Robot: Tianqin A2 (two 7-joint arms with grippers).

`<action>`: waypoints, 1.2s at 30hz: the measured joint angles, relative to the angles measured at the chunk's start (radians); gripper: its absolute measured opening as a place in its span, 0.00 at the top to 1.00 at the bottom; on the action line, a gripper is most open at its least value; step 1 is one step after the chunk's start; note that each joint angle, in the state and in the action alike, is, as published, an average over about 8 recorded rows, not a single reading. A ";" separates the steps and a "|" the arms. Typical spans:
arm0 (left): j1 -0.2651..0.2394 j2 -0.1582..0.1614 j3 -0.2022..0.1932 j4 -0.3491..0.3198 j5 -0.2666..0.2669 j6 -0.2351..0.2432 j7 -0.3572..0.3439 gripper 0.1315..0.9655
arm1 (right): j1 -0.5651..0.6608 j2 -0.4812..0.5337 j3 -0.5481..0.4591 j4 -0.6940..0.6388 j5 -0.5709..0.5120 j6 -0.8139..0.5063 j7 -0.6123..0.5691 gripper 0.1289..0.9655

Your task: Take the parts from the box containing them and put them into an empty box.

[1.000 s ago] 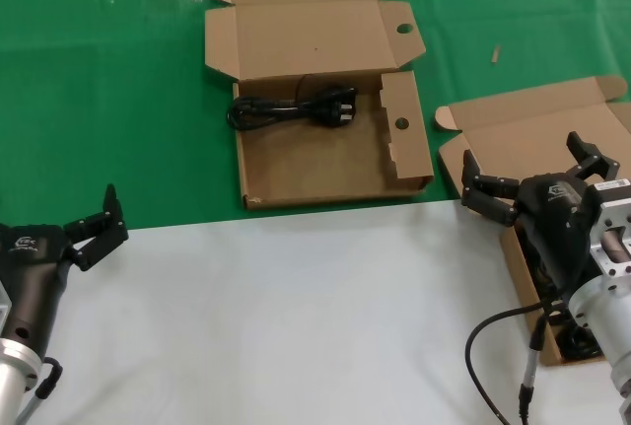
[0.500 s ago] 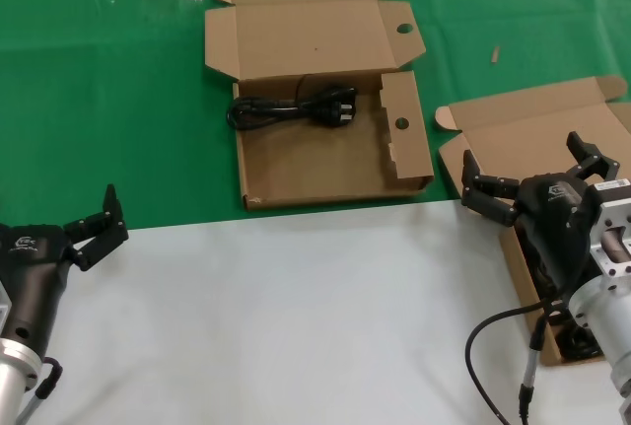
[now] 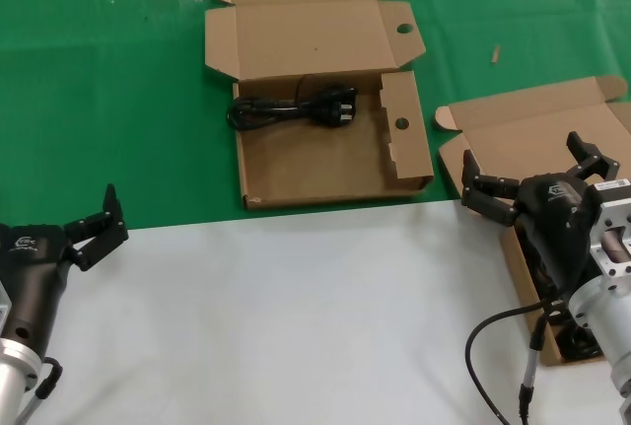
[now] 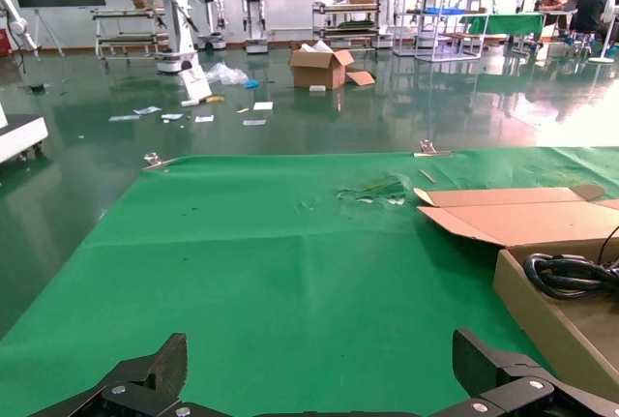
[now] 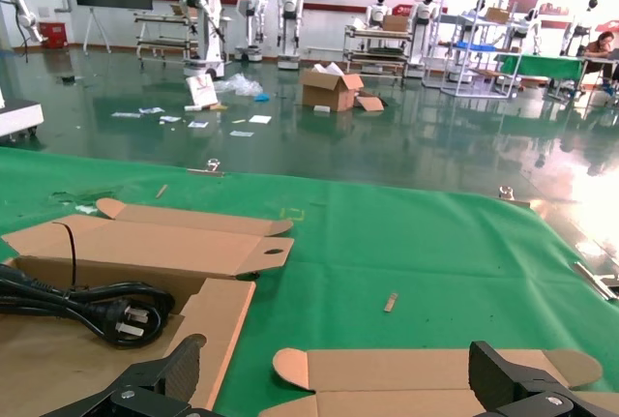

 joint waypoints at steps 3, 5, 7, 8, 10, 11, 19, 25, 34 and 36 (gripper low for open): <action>0.000 0.000 0.000 0.000 0.000 0.000 0.000 0.00 | 0.000 0.000 0.000 0.000 0.000 0.000 0.000 0.00; 0.000 0.000 0.000 0.000 0.000 0.000 0.000 0.00 | 0.000 0.000 0.000 0.000 0.000 0.000 0.000 0.00; 0.000 0.000 0.000 0.000 0.000 0.000 0.000 0.00 | 0.000 0.000 0.000 0.000 0.000 0.000 0.000 0.00; 0.000 0.000 0.000 0.000 0.000 0.000 0.000 0.00 | 0.000 0.000 0.000 0.000 0.000 0.000 0.000 0.00; 0.000 0.000 0.000 0.000 0.000 0.000 0.000 0.00 | 0.000 0.000 0.000 0.000 0.000 0.000 0.000 0.00; 0.000 0.000 0.000 0.000 0.000 0.000 0.000 0.00 | 0.000 0.000 0.000 0.000 0.000 0.000 0.000 0.00; 0.000 0.000 0.000 0.000 0.000 0.000 0.000 0.00 | 0.000 0.000 0.000 0.000 0.000 0.000 0.000 0.00; 0.000 0.000 0.000 0.000 0.000 0.000 0.000 0.00 | 0.000 0.000 0.000 0.000 0.000 0.000 0.000 0.00; 0.000 0.000 0.000 0.000 0.000 0.000 0.000 0.00 | 0.000 0.000 0.000 0.000 0.000 0.000 0.000 0.00; 0.000 0.000 0.000 0.000 0.000 0.000 0.000 0.00 | 0.000 0.000 0.000 0.000 0.000 0.000 0.000 0.00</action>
